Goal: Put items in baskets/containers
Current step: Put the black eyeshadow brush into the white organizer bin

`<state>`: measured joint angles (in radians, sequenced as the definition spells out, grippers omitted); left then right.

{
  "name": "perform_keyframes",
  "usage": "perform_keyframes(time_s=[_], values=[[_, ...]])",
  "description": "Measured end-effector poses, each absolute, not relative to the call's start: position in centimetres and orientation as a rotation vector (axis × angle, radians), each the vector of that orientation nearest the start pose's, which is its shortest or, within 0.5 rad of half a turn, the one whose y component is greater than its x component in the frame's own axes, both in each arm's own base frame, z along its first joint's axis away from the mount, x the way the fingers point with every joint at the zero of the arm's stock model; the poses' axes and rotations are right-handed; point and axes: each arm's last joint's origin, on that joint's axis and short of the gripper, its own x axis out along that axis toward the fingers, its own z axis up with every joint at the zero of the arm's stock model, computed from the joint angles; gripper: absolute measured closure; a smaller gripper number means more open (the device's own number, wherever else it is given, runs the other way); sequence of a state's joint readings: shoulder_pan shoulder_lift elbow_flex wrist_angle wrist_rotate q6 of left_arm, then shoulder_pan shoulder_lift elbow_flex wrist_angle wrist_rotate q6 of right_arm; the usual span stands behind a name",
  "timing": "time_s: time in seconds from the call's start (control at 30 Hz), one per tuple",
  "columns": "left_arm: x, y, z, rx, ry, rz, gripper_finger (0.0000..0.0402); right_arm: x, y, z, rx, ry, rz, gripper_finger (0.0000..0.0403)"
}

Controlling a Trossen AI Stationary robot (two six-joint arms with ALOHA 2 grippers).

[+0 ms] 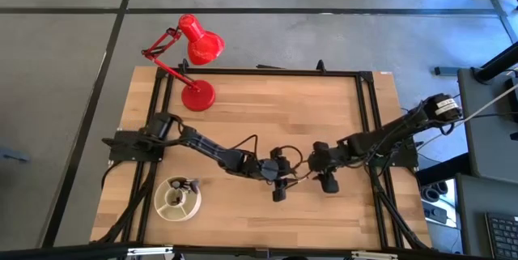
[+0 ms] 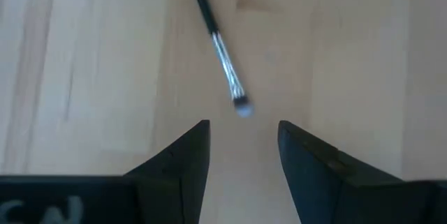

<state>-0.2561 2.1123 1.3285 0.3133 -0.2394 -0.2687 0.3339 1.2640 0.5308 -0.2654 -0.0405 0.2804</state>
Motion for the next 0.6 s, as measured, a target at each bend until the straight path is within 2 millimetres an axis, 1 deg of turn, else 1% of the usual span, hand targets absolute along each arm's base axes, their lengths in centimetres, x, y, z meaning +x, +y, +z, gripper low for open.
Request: perform_keyframes(time_s=[0.13,0.27,0.4,0.6], values=[[44.1,-10.6,14.6,-0.119,0.538,0.077,0.0286,20.3,7.8,15.6,0.001,0.971,0.183,0.0236],[43.7,-10.6,14.2,-0.095,0.584,0.132,0.0286,20.3,8.0,15.4,-0.058,0.967,0.159,0.0236],[43.6,-11.0,14.4,-0.149,0.570,0.155,0.0286,20.7,8.2,14.2,-0.092,1.011,0.162,0.0236],[43.3,-11.9,14.4,-0.146,0.575,0.137,0.0286,21.5,8.7,12.5,-0.110,1.043,0.214,0.0238]])
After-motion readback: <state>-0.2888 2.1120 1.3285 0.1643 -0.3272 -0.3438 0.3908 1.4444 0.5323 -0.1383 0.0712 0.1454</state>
